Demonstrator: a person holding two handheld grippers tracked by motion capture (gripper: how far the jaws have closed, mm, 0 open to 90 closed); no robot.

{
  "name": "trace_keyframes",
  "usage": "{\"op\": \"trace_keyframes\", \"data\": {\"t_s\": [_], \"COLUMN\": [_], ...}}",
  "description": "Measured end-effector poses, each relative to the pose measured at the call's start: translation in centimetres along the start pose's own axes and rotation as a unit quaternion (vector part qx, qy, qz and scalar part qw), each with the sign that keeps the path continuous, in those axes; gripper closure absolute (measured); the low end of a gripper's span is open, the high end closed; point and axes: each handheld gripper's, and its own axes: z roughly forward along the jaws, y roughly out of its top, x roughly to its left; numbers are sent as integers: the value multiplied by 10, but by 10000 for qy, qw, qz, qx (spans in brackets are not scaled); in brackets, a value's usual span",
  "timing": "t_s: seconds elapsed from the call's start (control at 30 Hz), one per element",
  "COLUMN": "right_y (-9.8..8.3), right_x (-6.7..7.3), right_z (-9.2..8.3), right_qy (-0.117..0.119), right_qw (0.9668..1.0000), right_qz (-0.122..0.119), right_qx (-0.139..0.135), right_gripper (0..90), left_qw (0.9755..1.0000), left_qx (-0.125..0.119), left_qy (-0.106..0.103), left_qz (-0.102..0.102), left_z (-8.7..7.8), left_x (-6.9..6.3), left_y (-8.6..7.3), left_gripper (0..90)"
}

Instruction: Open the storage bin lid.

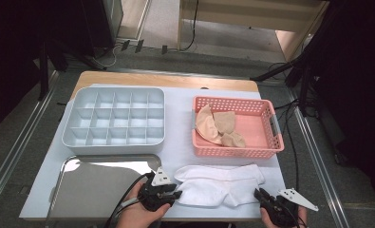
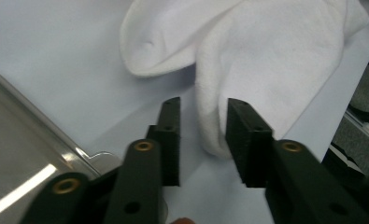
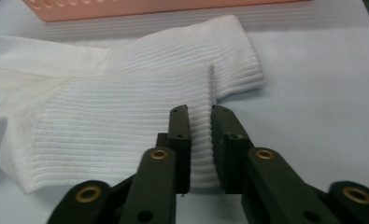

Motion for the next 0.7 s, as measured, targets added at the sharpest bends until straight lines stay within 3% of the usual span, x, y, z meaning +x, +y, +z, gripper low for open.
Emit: {"op": "trace_keyframes", "data": {"t_s": [0.07,0.1,0.27,0.37,0.47,0.53,0.57,0.7], "right_y": [1,2,10,18,27,33,36,46], "right_x": [2,3,3,2,2,0,-2,-9], "right_z": [-2,-3,-19,-30,-34,-32,-30,-13], "right_qy": [-50,-44,101,292,305,290,297,300], "right_qw": [9999,9999,9988,9967,9962,9963,9966,9983], "right_qz": [-92,-102,39,175,106,100,119,200], "right_qx": [-40,-66,-479,-732,-808,-799,-764,-452], "right_gripper": [854,860,866,865,865,865,865,863], "left_qw": [9999,9999,9987,9972,9958,9958,9960,9975], "left_qx": [-88,-146,-497,-728,-860,-867,-811,-598], "left_qy": [-50,-41,-60,-157,-258,-177,-233,-165], "left_qz": [-4,-9,45,-20,-165,-230,-292,-341], "left_z": [0,-2,-17,-26,-32,-31,-29,-16], "left_x": [0,-1,1,3,10,18,22,31], "left_y": [-1,0,5,13,22,28,30,34], "left_gripper": [874,885,894,894,894,893,893,891]}}
